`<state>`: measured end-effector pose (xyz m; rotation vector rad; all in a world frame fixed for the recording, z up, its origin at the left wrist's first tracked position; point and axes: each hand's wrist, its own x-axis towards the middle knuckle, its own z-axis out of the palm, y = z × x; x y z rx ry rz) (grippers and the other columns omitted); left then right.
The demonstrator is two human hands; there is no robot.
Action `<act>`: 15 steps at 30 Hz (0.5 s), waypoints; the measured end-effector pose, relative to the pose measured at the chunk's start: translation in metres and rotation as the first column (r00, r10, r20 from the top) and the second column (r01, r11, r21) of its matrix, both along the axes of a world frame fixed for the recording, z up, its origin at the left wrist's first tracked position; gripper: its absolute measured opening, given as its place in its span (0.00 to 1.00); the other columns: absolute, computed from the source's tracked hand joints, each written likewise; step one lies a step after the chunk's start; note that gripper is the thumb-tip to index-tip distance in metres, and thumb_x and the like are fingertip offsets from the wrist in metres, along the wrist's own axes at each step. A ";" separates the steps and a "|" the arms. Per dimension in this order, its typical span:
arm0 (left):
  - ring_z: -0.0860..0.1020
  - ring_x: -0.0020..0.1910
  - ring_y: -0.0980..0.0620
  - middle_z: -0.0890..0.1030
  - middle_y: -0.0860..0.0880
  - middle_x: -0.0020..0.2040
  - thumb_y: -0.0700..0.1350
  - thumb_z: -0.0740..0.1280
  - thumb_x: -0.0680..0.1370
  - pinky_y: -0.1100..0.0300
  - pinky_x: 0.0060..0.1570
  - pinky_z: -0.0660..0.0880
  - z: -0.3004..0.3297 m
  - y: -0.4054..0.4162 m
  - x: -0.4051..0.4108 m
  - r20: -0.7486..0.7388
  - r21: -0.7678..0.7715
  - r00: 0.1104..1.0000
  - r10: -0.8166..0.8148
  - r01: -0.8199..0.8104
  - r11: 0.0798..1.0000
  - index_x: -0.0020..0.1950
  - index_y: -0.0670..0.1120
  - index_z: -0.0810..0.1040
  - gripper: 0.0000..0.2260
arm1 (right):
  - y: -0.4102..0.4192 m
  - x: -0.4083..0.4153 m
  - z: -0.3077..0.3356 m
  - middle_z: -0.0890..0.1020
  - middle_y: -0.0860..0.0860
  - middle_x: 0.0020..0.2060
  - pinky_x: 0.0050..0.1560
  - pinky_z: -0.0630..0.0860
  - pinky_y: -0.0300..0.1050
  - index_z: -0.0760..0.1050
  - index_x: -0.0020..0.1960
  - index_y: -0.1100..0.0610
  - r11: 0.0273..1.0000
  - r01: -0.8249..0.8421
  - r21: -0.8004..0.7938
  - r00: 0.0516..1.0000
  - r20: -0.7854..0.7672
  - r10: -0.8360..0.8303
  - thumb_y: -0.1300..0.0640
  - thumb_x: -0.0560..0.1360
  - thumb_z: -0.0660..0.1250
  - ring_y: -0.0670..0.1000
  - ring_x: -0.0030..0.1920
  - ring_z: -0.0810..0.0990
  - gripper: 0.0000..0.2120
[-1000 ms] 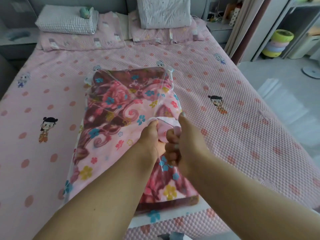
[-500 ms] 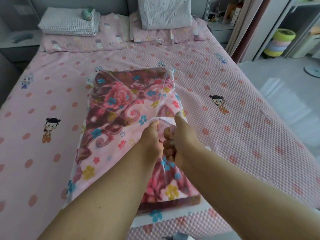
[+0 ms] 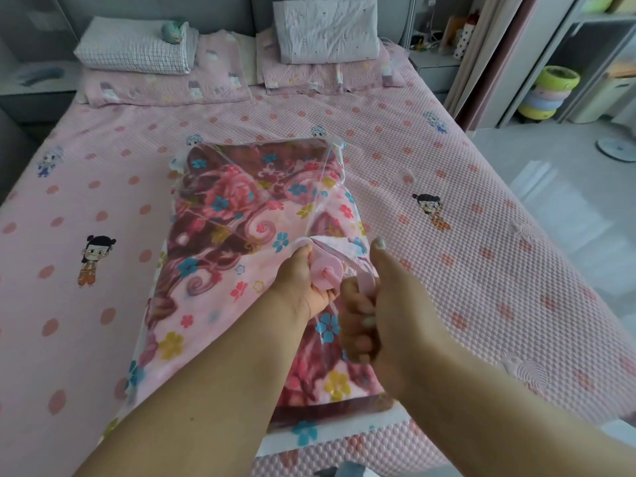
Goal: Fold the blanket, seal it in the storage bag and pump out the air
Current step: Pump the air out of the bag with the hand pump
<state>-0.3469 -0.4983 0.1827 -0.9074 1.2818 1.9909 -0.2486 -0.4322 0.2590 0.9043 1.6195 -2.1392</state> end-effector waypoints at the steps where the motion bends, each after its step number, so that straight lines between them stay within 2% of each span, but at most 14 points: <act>1: 0.74 0.36 0.48 0.76 0.41 0.48 0.54 0.58 0.81 0.64 0.27 0.74 0.000 0.002 0.000 0.000 -0.004 1.000 -0.020 0.020 1.000 0.65 0.42 0.71 0.19 | 0.000 -0.005 -0.003 0.57 0.49 0.20 0.27 0.48 0.40 0.55 0.24 0.54 0.999 0.038 -0.002 0.999 -0.011 -0.038 0.34 0.78 0.49 0.48 0.23 0.52 0.32; 3: 0.76 0.34 0.48 0.79 0.42 0.43 0.56 0.56 0.81 0.63 0.28 0.74 -0.003 0.004 0.003 -0.027 -0.007 0.998 -0.059 0.059 0.998 0.64 0.41 0.72 0.21 | -0.001 -0.020 -0.008 0.58 0.48 0.18 0.23 0.52 0.38 0.55 0.26 0.54 0.999 0.037 0.031 0.999 -0.028 -0.036 0.34 0.78 0.49 0.48 0.21 0.54 0.31; 5: 0.78 0.29 0.50 0.81 0.43 0.35 0.56 0.55 0.82 0.66 0.27 0.73 -0.003 0.005 0.006 -0.058 -0.011 0.996 -0.066 0.066 0.998 0.70 0.38 0.69 0.25 | 0.001 -0.024 -0.016 0.59 0.49 0.18 0.23 0.53 0.38 0.55 0.27 0.54 0.997 -0.050 0.050 0.995 -0.086 0.054 0.33 0.78 0.48 0.48 0.21 0.55 0.30; 6: 0.79 0.30 0.51 0.81 0.42 0.37 0.56 0.55 0.82 0.66 0.24 0.73 -0.003 0.005 0.007 -0.058 -0.010 0.997 -0.057 0.057 0.998 0.72 0.39 0.67 0.25 | 0.003 -0.019 -0.017 0.58 0.49 0.19 0.24 0.52 0.39 0.55 0.26 0.54 0.997 -0.064 0.052 0.992 -0.104 0.069 0.33 0.78 0.48 0.48 0.21 0.54 0.30; 8: 0.80 0.44 0.47 0.80 0.40 0.53 0.53 0.58 0.82 0.62 0.26 0.77 -0.001 0.002 0.005 -0.048 0.008 0.999 -0.014 0.015 1.000 0.69 0.40 0.69 0.22 | 0.002 -0.012 -0.006 0.57 0.49 0.20 0.27 0.49 0.40 0.55 0.25 0.54 1.000 -0.022 -0.003 0.999 -0.040 0.022 0.35 0.79 0.48 0.48 0.23 0.53 0.31; 11: 0.77 0.45 0.45 0.77 0.39 0.59 0.52 0.58 0.81 0.59 0.28 0.78 0.002 0.001 0.001 -0.045 0.006 0.999 -0.015 0.015 1.000 0.69 0.42 0.70 0.20 | 0.001 -0.004 -0.004 0.56 0.49 0.20 0.29 0.48 0.41 0.55 0.24 0.55 1.000 0.026 0.005 0.999 -0.026 -0.026 0.35 0.79 0.48 0.47 0.24 0.52 0.31; 12: 0.77 0.45 0.46 0.78 0.39 0.58 0.53 0.57 0.82 0.59 0.30 0.77 0.003 0.003 0.003 -0.047 -0.004 0.998 -0.051 0.051 0.999 0.68 0.42 0.70 0.20 | 0.000 -0.010 -0.007 0.57 0.49 0.19 0.27 0.49 0.39 0.55 0.25 0.54 0.998 0.055 0.013 0.998 -0.027 -0.054 0.35 0.79 0.48 0.47 0.23 0.52 0.31; 15: 0.81 0.33 0.48 0.82 0.41 0.38 0.57 0.55 0.82 0.61 0.29 0.77 0.001 0.003 0.008 -0.047 0.007 0.992 -0.117 0.117 0.993 0.73 0.40 0.67 0.26 | -0.004 -0.025 -0.017 0.59 0.49 0.19 0.24 0.53 0.38 0.56 0.25 0.54 0.999 -0.012 0.045 0.997 -0.079 0.016 0.33 0.78 0.49 0.48 0.20 0.55 0.31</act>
